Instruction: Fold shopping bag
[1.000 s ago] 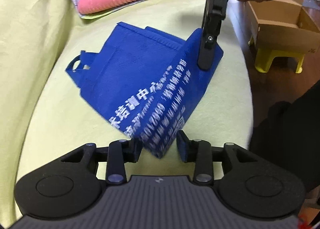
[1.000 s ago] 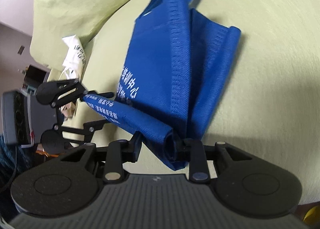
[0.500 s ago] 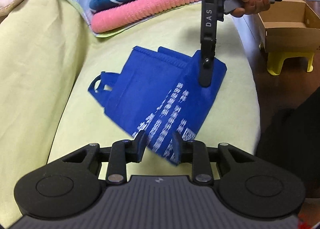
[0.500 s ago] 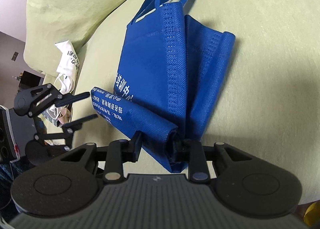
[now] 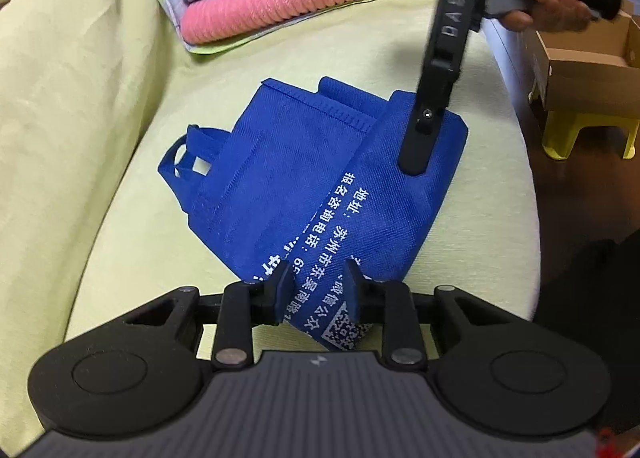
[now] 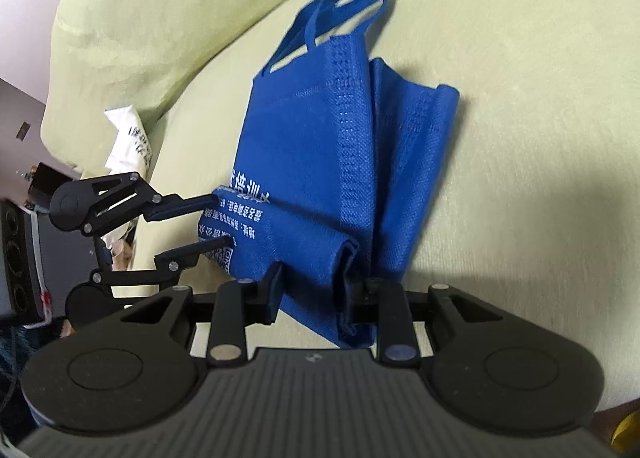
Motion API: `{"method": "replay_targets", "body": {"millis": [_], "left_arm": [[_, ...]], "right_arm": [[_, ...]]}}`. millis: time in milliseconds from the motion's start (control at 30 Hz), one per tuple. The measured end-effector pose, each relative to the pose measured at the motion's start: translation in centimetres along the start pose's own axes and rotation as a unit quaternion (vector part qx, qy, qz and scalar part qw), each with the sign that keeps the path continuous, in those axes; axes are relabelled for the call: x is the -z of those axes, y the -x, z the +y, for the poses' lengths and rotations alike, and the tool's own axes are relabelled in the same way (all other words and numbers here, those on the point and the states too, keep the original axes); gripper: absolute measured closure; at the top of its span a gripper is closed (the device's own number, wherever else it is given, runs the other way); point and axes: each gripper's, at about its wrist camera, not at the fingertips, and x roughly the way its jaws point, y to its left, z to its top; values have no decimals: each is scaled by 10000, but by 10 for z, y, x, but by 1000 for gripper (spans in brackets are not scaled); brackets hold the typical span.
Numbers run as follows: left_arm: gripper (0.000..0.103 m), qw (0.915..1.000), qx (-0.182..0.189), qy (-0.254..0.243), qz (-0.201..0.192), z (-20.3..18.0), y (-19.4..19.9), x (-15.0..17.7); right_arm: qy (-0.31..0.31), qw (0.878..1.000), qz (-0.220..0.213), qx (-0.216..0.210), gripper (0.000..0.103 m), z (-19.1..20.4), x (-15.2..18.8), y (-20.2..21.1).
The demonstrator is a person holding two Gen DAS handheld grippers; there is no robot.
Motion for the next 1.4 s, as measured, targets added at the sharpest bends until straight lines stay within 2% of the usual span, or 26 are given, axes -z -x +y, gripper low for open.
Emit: {"method": "replay_targets", "body": {"millis": [100,233,333,400,500,600,733,1000,1400], "left_arm": [[74,10000,42,-1,39,0,-2,-1],[77,9999,74,-8,69,0,-3,-3],[77,9999,84,15,74,0,-4,-4],[77,9999,99,40,74,1,-4,-4],[77,9999,117,63,74,2,-4,-5],[77,9999,120,78,85,2,-5,-6],[77,9998,96,164,62,3,-5,-5],[77,9997,4,256,34,3,-7,-5],[77,9994,-56,343,28,2,-7,-3]], "right_arm": [[256,9986,-377,282,74,11,12,4],[801,9867,-865,1120,67,39,28,12],[1251,9652,-1262,1920,68,63,39,19],[1625,9461,-1557,2330,68,76,45,24],[2479,9180,-1749,2553,77,96,55,22],[2998,9027,-1589,2645,87,106,61,7],[2928,9061,-1342,2743,87,97,61,-11],[2595,9226,-1276,2554,86,85,50,-15],[2559,9209,-1371,2601,85,87,58,-18]]}}
